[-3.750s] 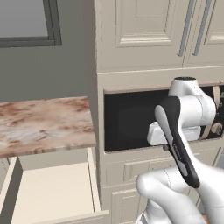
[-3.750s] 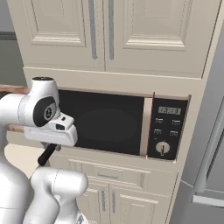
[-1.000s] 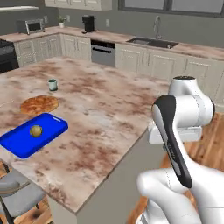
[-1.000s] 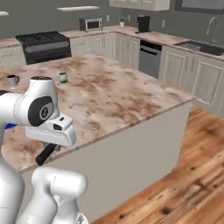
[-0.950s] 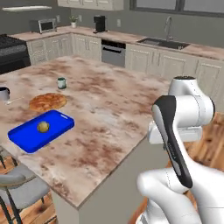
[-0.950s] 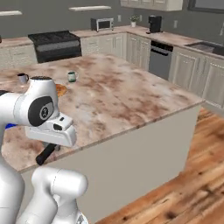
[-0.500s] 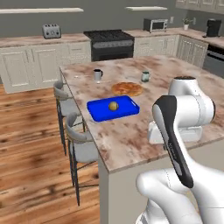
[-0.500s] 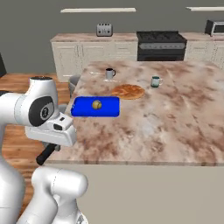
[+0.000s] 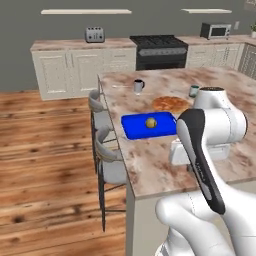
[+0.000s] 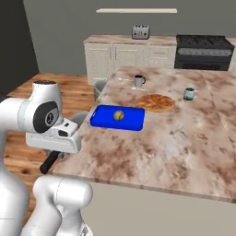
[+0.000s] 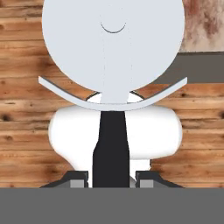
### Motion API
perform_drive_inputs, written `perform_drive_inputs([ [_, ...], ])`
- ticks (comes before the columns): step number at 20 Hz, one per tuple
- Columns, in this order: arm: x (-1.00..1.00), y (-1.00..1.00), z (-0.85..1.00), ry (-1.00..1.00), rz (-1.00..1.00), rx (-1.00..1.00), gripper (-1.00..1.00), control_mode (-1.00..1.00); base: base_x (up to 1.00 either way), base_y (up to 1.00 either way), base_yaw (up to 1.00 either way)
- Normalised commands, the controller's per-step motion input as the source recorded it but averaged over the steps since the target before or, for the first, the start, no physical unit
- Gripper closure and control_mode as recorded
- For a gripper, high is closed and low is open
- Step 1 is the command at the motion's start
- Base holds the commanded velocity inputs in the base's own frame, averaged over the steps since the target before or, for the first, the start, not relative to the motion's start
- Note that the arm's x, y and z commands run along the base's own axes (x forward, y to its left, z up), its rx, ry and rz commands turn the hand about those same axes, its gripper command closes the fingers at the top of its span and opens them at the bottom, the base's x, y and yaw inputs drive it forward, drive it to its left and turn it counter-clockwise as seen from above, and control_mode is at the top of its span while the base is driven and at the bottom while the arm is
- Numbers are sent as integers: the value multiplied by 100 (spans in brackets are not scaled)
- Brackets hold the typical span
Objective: Take the pizza cutter from the drawer on the left and place it on the dining counter for cutting.
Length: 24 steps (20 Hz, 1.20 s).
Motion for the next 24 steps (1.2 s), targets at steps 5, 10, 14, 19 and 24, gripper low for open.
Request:
perform_drive_inputs([
  [5,0,0,0,0,0,0,100,100,-19,79,-2],
  [10,0,0,0,0,0,0,100,100,-14,100,-10],
  [14,0,0,0,0,0,0,100,100,0,100,-32],
  [19,0,0,0,0,0,0,100,100,0,89,-64],
  [24,0,0,0,0,0,0,100,100,1,64,-80],
])
